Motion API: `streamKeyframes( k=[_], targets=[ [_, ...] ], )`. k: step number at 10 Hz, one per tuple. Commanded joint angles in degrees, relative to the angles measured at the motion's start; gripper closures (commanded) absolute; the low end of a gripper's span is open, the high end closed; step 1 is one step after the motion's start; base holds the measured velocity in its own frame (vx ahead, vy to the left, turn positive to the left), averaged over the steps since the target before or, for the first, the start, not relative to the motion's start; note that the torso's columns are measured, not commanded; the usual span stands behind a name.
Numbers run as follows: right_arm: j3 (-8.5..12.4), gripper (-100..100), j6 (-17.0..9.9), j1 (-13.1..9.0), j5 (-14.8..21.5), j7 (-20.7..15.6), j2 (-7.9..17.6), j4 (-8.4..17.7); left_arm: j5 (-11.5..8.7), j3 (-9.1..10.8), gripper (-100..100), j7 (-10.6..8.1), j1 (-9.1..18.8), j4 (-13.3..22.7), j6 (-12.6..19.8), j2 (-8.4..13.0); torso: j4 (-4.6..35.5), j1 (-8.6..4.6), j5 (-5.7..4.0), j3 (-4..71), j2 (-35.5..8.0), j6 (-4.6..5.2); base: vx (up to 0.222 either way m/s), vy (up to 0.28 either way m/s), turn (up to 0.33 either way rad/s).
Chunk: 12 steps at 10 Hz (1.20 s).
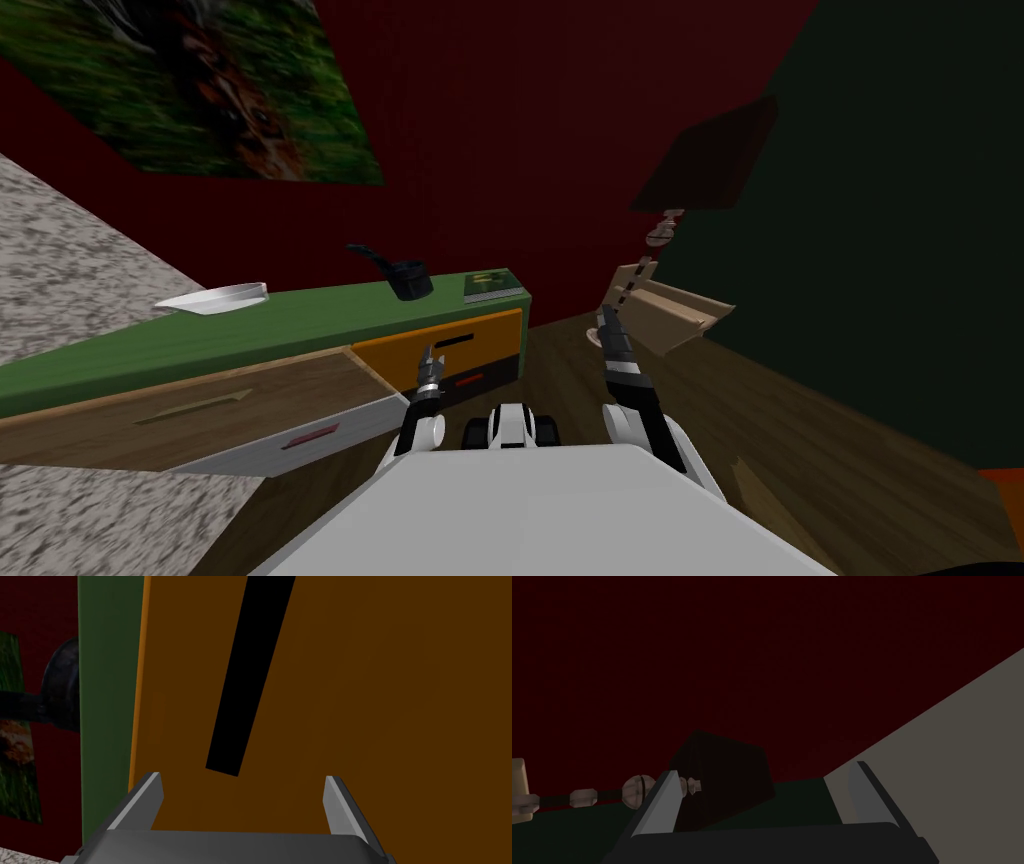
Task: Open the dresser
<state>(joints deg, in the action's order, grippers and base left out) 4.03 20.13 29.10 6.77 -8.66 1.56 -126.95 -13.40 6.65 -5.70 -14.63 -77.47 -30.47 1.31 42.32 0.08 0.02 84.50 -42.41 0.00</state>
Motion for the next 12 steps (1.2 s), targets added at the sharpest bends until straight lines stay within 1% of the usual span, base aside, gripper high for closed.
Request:
streamKeyframes(
  k=[1, 2, 3, 4, 7, 8, 9, 12],
  targets=[
    [0.0, 0, 0.0, 0.0, 0.0, 0.0, 0.0, 0.0, -0.1, 0.21, -100, 0.08, 0.2, -0.7, 0.7, 0.1, 0.0, 0.01, 0.00, 0.1, 0.2, 0.00, 0.052, 0.005, 0.000],
    [0.0, 0, 0.0, 0.0, 0.0, 0.0, 0.0, 0.0, -0.1, 0.24, 100, 0.10, 0.2, -0.8, 1.0, 0.2, 0.0, -0.05, 0.00, 0.1, 0.1, 0.00, 0.007, 0.001, 0.000],
    [0.0, 0, 0.0, 0.0, 0.0, 0.0, 0.0, 0.0, -0.1, 0.05, 100, 0.07, -0.3, -1.6, 1.2, 0.2, 0.0, -0.09, -0.02, 0.0, 0.0, 0.00, -0.055, -0.031, 0.037],
    [0.0, 0, 0.0, 0.0, 0.0, 0.0, 0.0, 0.0, -0.1, -0.01, 100, 0.06, -0.4, -1.9, 1.3, 0.2, -0.2, -0.13, 0.21, 0.0, 0.0, 0.13, -0.155, -0.050, 0.012],
    [0.0, 0, 0.0, 0.0, 0.0, 0.0, 0.0, 0.0, -0.2, -0.39, 100, 0.00, -1.4, -3.5, 1.9, 0.3, -0.1, -0.01, 0.09, 0.0, 0.1, 0.03, -0.200, -0.056, 0.006],
    [0.0, 0, 0.0, 0.0, 0.0, 0.0, 0.0, 0.0, -0.2, -0.29, 100, 0.03, -1.2, -3.3, 1.7, 0.3, -0.1, -0.07, 0.05, 0.1, 0.2, 0.01, -0.098, -0.039, 0.008],
    [0.0, 0, 0.0, 0.0, 0.0, 0.0, 0.0, 0.0, -0.1, -0.63, 100, 0.02, -1.9, -3.6, 1.9, 0.3, -0.1, 0.01, -0.02, 0.3, 0.5, 0.02, -0.120, -0.043, 0.018],
    [0.0, 0, 0.0, 0.0, 0.0, 0.0, 0.0, 0.0, 0.0, -1.02, 100, -0.02, -2.6, -4.1, 2.1, 0.3, -0.1, -0.11, 0.11, 0.0, 0.1, 0.05, -0.172, -0.057, 0.014]
  ],
)
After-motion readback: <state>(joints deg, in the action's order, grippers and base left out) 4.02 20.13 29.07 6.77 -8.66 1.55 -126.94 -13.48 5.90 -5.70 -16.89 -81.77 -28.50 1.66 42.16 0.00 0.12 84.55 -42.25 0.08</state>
